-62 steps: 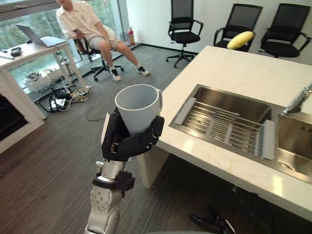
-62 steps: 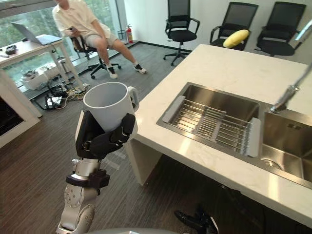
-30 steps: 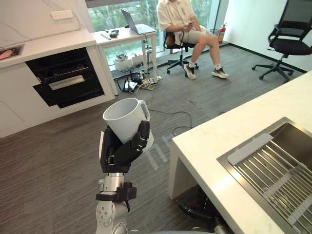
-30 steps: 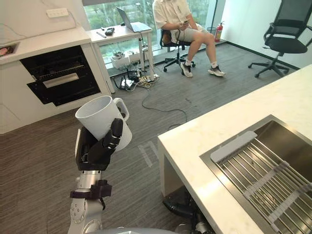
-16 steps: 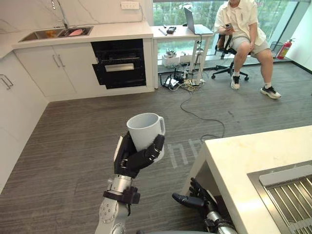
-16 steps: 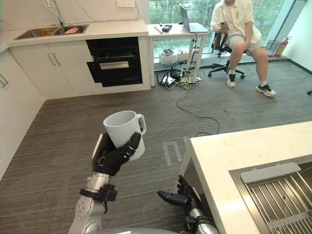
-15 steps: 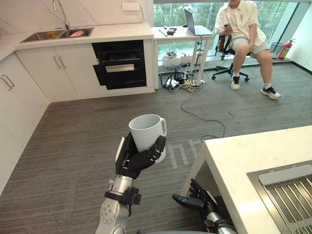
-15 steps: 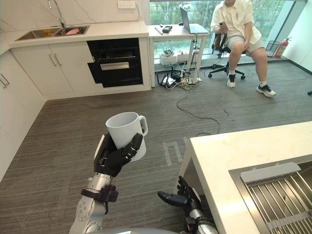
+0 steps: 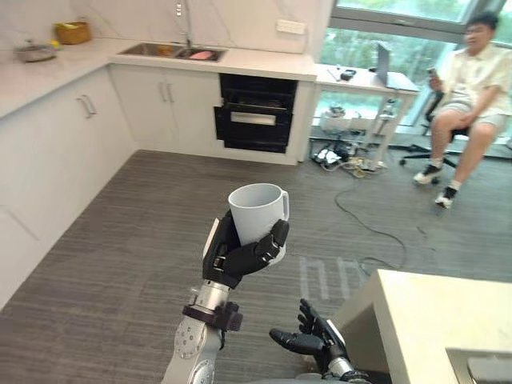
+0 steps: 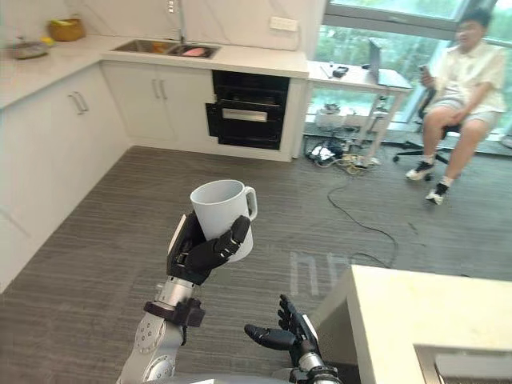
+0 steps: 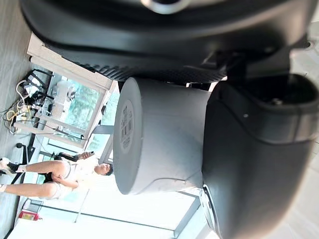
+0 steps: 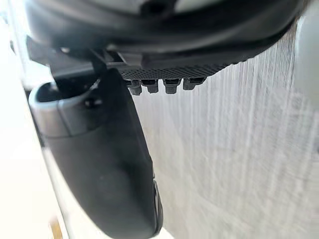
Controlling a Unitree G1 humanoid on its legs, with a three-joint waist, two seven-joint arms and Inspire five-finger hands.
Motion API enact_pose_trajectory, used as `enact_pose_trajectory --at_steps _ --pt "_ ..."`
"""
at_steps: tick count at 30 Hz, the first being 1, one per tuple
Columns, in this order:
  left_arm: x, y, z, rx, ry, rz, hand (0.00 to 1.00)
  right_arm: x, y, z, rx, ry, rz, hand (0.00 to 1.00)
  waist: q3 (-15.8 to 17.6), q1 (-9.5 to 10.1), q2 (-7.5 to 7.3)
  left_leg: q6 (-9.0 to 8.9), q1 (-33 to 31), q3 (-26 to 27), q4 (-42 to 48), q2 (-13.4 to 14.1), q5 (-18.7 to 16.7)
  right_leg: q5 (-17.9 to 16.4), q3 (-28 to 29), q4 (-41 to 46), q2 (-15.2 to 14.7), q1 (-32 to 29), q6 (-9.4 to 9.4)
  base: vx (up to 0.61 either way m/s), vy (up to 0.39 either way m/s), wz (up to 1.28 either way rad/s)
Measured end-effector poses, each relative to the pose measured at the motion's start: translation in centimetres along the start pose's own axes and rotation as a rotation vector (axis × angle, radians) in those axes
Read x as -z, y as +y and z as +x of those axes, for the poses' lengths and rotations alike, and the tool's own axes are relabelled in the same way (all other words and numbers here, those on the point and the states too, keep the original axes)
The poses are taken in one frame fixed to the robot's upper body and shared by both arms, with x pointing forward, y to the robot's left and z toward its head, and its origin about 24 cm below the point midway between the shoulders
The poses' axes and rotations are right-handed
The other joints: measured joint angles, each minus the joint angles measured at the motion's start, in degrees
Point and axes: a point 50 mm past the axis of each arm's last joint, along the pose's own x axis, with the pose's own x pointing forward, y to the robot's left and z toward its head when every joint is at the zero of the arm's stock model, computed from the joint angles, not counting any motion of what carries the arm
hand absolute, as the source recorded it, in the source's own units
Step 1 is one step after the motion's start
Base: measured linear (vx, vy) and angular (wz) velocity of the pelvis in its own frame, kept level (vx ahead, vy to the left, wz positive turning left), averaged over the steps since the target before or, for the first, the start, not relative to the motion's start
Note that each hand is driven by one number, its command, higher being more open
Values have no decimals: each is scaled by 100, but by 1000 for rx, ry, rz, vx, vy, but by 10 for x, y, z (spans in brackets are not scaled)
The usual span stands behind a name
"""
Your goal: Walk over to the sink, pick up the cup, carry it to the dishwasher, place the cup inside the dishwasher, then close the dishwasher door
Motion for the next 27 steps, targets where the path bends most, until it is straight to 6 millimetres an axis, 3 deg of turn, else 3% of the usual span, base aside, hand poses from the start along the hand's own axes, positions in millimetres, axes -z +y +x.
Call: enact_pose_trajectory --at_steps 1,4,10,11,17,21,27 --pt "0 -2 0 17 -2 -4 0 -1 -1 1 -3 0 -12 100 -78 -11 127 -150 -7 61 -16 126 122 74 -142 -209 69 136 -1 284 -81 31" --pt "-1 -2 1 32 -10 -6 0 -7 -4 7 -6 -6 -44 100 -120 -14 179 -193 17 41 -104 211 152 111 -246 -447 163 288 -41 203 -56 17" --pt "0 6 -3 51 24 33 0 -14 -15 18 44 12 -68 100 -101 -18 168 -258 92 -2 -261 253 194 164 -355 -777 222 478 -91 116 -32 8" --pt "-2 23 -8 -6 52 94 0 -5 -30 16 86 80 -88 100 125 -56 419 -282 -10 -103 -343 295 435 629 -449 -1296 342 626 -123 0 0 0" --pt "-1 25 -9 -14 54 97 0 -3 -31 14 90 86 -87 100 118 -43 433 -303 6 -34 -338 342 411 687 -372 -1427 371 622 -137 0 -1 -6" --pt "12 36 -14 -90 108 88 0 5 -36 7 124 103 -56 100 102 -181 450 -311 -11 -179 -314 338 404 751 -601 -1705 366 818 -164 22 -20 17" --pt "24 57 -29 -237 187 76 0 8 -39 4 137 106 -31 100 103 -155 467 -332 -53 -402 -311 332 391 755 -891 -1807 334 963 -134 43 -11 22"
